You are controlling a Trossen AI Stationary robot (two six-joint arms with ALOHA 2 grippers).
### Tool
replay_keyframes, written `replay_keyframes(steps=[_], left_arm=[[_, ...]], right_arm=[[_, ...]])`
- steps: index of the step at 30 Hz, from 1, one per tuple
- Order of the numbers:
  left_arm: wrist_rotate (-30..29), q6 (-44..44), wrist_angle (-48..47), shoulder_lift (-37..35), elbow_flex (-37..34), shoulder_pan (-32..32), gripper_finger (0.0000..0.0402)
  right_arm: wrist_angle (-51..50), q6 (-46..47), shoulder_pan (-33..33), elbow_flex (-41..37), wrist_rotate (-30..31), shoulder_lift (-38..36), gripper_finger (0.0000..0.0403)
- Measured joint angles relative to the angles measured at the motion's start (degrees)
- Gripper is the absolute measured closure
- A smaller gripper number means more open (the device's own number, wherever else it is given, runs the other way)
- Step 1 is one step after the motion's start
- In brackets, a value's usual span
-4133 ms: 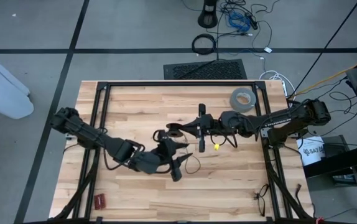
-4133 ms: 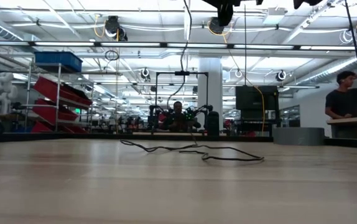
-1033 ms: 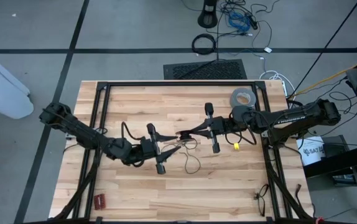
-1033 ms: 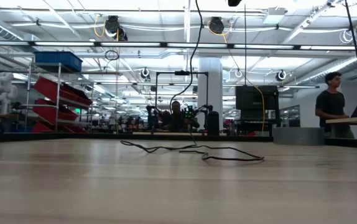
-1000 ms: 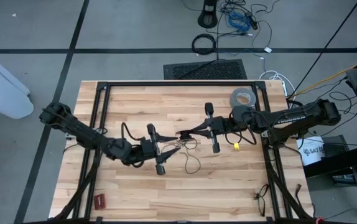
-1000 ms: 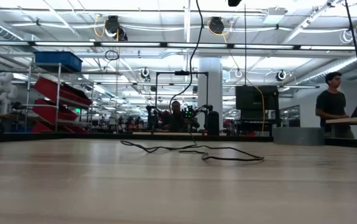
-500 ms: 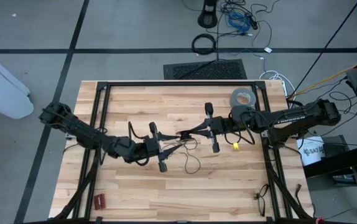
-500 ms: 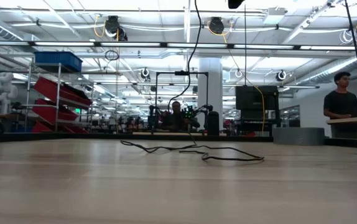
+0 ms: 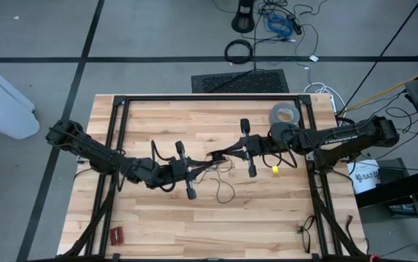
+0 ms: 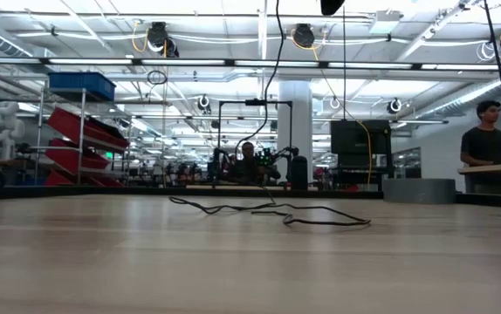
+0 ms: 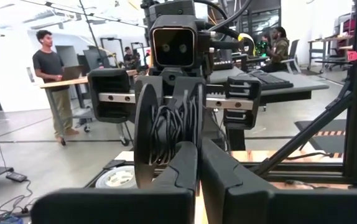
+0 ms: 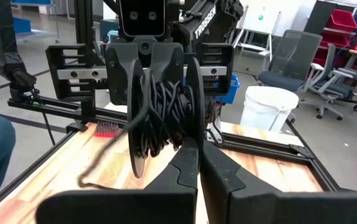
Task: Coil cords
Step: Coil the black wire onto the spool
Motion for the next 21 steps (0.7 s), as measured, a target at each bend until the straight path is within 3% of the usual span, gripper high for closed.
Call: replay_keyframes(steps=[5, 11, 17, 21], left_arm=[[0.0, -0.6, -0.7, -0.4, 0.0, 0.0, 0.0397], [-0.2, -4.7, -6.4, -3.7, 0.0, -0.1, 0.0399], [-0.5, -6.9, -15.4, -8.3, 0.0, -1.0, 0.04], [0.7, -9.2, -21.5, -10.7, 0.0, -1.0, 0.0401]], right_arm=[[-1.0, 0.0, 0.0, 0.0, 0.0, 0.0, 0.0399], [-5.5, 0.1, 0.2, 0.0, 1.4, -1.2, 0.0365], [-15.6, 3.4, 0.2, 0.0, 9.6, -5.9, 0.0335], [-12.3, 4.9, 1.4, 0.0, 10.0, -8.5, 0.0328]])
